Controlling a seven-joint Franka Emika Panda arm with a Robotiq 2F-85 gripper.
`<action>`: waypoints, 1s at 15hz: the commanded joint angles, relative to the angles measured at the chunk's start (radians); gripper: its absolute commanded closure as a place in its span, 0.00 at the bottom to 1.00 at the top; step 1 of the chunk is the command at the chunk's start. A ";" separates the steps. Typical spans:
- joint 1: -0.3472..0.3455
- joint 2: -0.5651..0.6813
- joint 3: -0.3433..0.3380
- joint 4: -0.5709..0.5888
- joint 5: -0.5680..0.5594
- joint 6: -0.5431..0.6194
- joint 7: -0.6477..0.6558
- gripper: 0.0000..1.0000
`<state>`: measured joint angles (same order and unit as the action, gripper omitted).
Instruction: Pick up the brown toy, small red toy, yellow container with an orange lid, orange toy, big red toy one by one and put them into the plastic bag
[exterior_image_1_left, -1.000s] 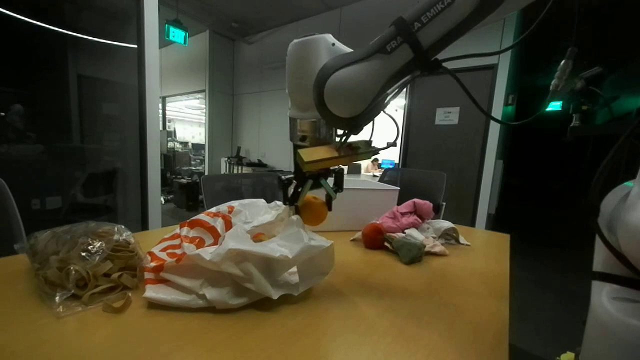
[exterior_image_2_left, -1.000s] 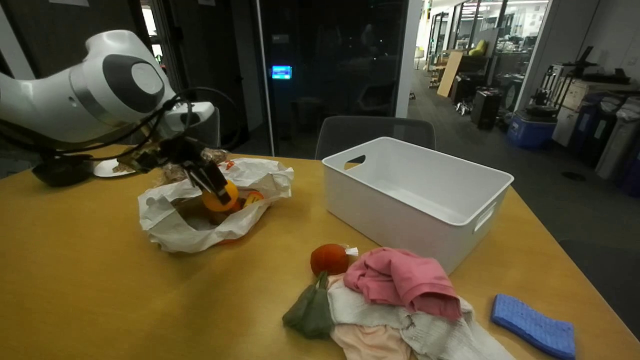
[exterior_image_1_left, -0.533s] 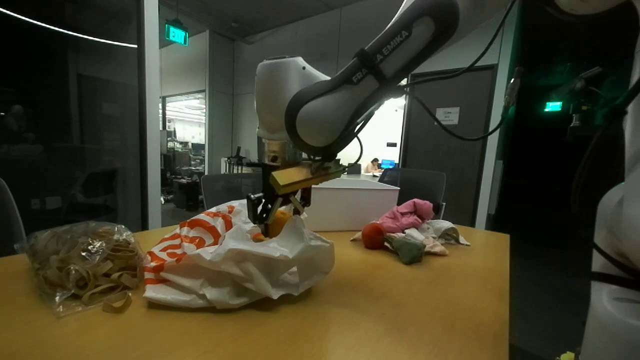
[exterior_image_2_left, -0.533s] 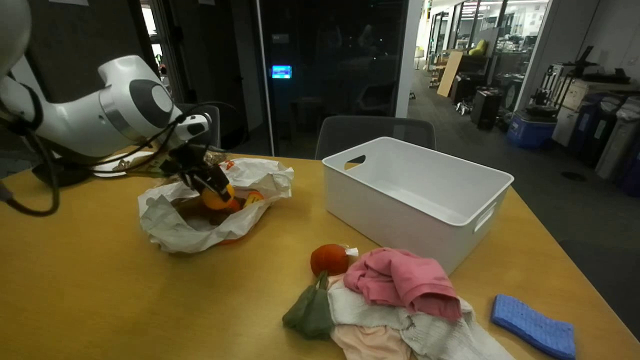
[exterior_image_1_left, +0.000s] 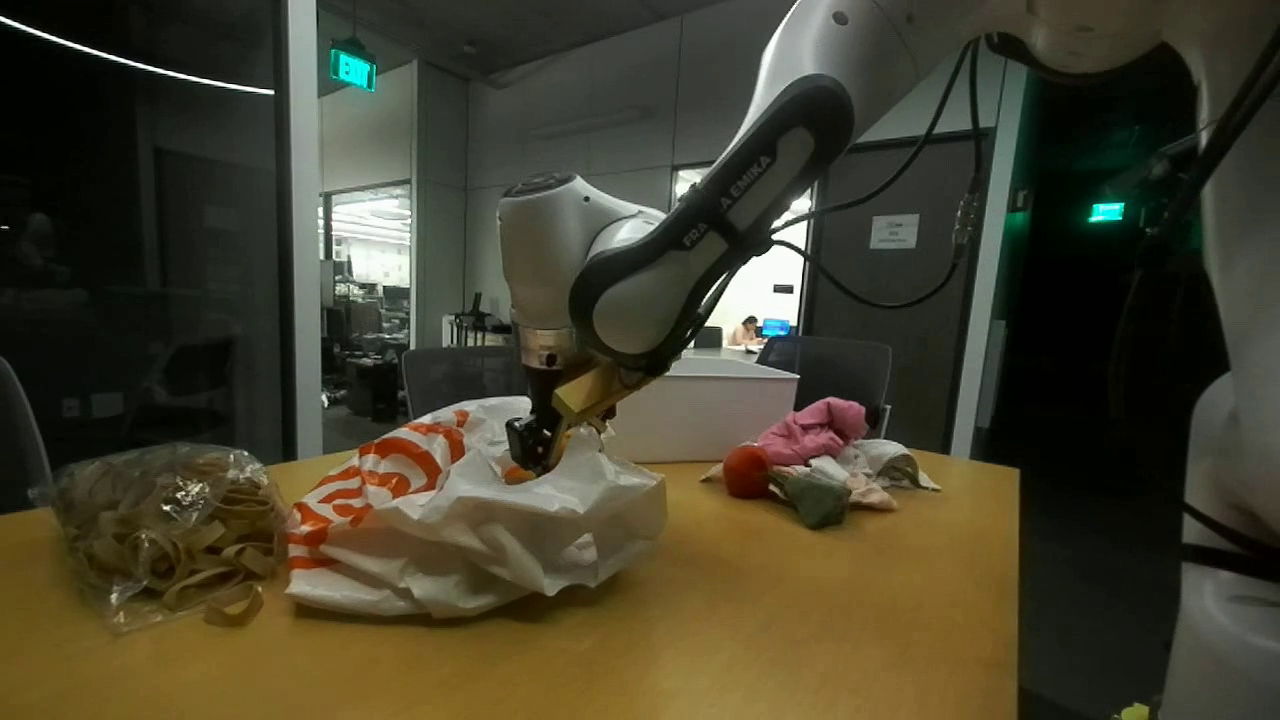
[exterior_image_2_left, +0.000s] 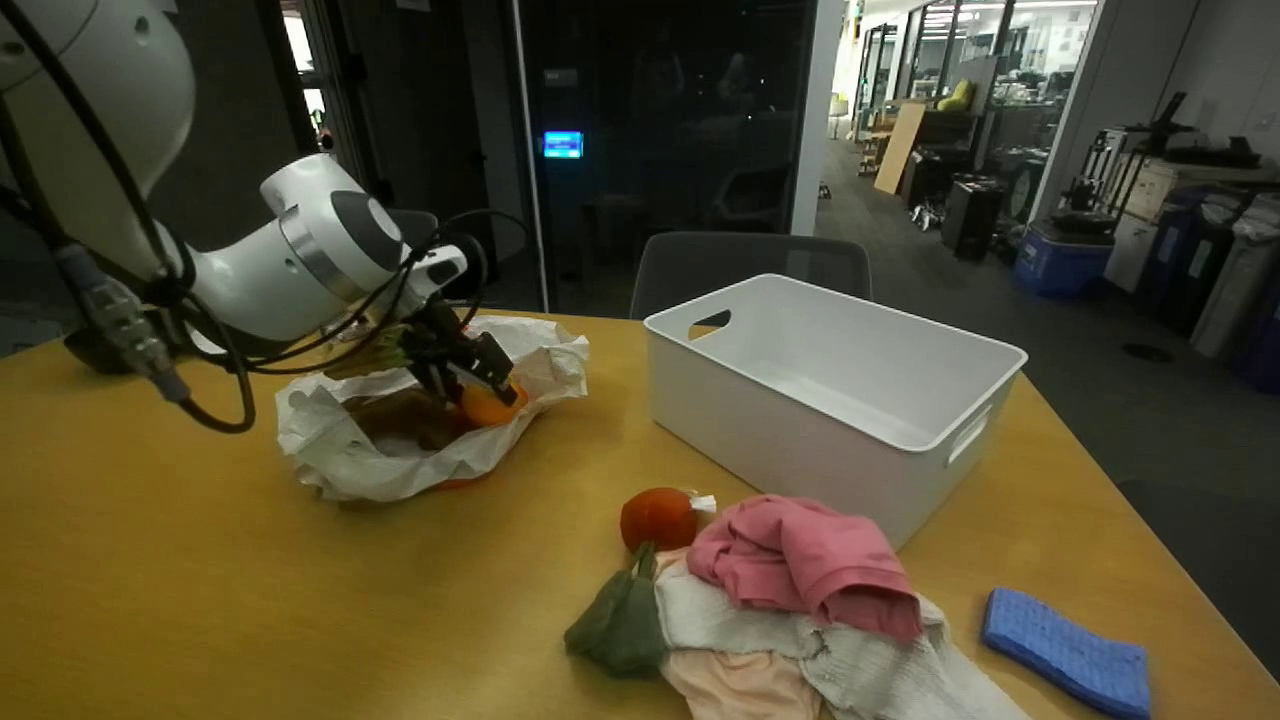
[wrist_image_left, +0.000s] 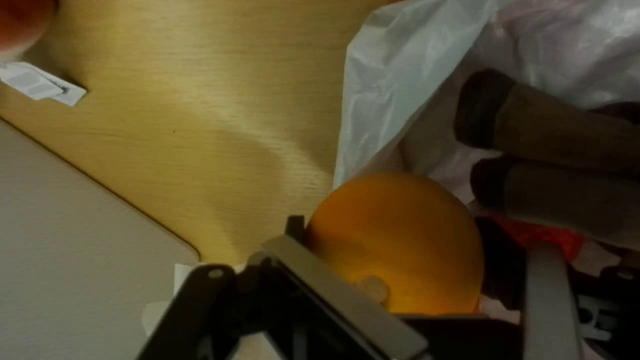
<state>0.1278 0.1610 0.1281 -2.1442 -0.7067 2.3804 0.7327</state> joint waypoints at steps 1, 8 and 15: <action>0.038 0.030 -0.016 0.045 -0.051 0.027 -0.020 0.42; 0.076 0.056 0.016 0.055 0.084 0.211 -0.189 0.42; 0.101 0.004 -0.020 0.033 0.135 0.142 -0.245 0.00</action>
<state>0.2092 0.2070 0.1283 -2.1103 -0.6019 2.5849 0.5261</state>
